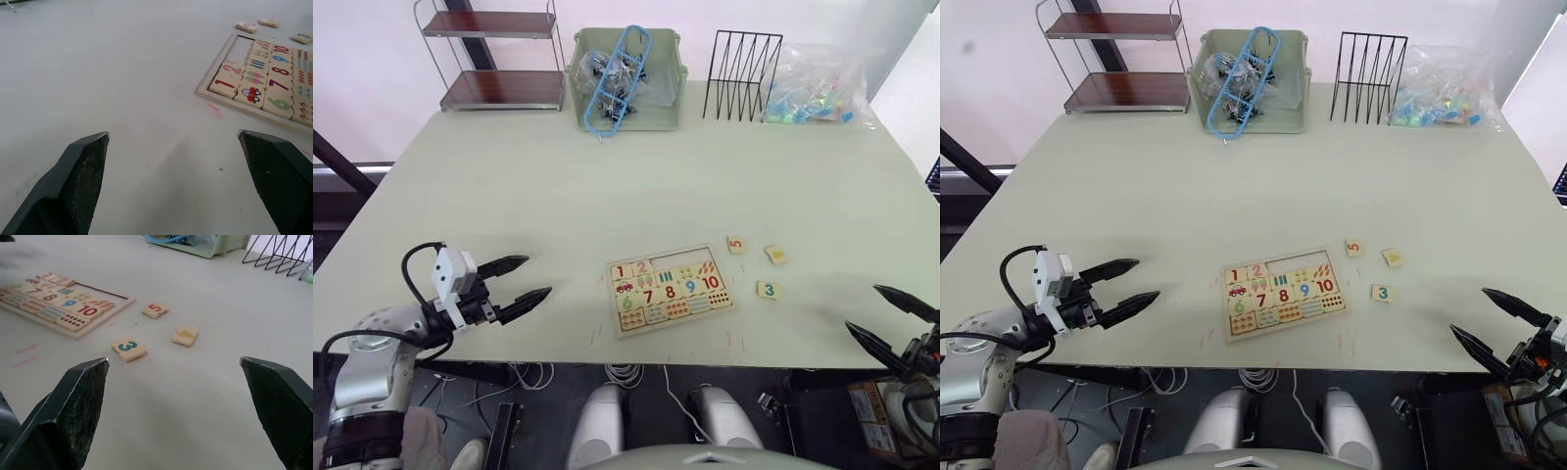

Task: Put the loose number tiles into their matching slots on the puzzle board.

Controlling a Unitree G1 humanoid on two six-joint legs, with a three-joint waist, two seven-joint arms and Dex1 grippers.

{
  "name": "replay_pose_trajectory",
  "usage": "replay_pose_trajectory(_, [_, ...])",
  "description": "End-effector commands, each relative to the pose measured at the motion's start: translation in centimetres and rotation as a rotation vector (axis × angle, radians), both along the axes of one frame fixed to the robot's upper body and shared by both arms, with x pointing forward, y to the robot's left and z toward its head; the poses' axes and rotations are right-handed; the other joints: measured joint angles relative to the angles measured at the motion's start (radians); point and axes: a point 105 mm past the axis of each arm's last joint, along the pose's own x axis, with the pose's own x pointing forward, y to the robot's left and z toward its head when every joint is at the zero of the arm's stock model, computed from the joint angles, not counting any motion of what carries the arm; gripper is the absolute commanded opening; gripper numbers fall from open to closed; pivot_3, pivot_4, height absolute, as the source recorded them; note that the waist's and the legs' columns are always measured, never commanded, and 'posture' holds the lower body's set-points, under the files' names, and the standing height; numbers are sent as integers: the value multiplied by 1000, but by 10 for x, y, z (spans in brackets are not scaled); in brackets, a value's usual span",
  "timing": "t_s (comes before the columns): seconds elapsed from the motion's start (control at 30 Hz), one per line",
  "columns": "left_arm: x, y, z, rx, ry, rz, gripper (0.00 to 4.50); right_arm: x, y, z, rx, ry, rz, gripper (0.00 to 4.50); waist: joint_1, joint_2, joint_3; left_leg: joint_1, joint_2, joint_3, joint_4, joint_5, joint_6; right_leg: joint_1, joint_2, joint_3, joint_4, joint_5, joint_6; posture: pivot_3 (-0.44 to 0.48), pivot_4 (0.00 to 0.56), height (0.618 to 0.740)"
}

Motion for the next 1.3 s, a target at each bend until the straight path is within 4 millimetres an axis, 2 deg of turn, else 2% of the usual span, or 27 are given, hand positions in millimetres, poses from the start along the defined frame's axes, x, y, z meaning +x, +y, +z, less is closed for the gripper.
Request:
replay_pose_trajectory(0.03, [7, -4, 12, 49, -60, -58, 4464, 4, 9, 15, -31, -39, 67, 4500, 1, 0, 0, 0, 0, 0, 0, 0, 0, 0, 0, 0, 0, 0, 0, 0, 150, 740])
replay_pose_trajectory(0.13, [11, -8, 17, 43, -68, -106, 4464, 8, 15, 17, -50, -42, 99, 4500, 0, 0, 0, 0, 0, 2, 0, 0, 0, 0, 1, 0, 0, 0, 0, 0, 150, 740])
replay_pose_trajectory(0.33, [19, -31, 39, -5, -94, -313, 4464, 26, 27, 20, -83, -25, 168, 4500, 0, 0, 0, 0, 0, 3, 1, 0, 0, 0, 2, 0, 0, 0, 0, 0, 150, 740])
replay_pose_trajectory(0.5, [15, -42, 42, -17, -85, -451, 4464, 44, 39, 14, -112, 5, 212, 4500, -2, 0, 0, 0, 0, 3, 0, 0, 0, 0, 3, 0, 0, 2, 3, 0, 150, 740])
replay_pose_trajectory(0.87, [5, -49, 43, 29, -97, -588, 4464, 60, 66, -5, -232, 85, 375, 4500, 0, 0, 0, -1, 0, 2, 1, 0, 0, 0, 4, 1, 1, 2, 3, 0, 150, 740])
replay_pose_trajectory(1.07, [-8, -46, 42, 51, -83, -629, 4464, 66, 69, -17, -328, 155, 394, 4500, 0, 0, 0, -1, 0, 2, 1, 0, 0, -1, 4, 1, 1, 2, 3, 0, 150, 740])
replay_pose_trajectory(1.3, [-13, -41, 46, 61, -92, -640, 4464, 74, 68, -18, -356, 200, 392, 4500, 0, 1, 0, -1, 1, 3, 1, 0, 0, -1, 4, 1, 1, 0, 0, 0, 150, 740])
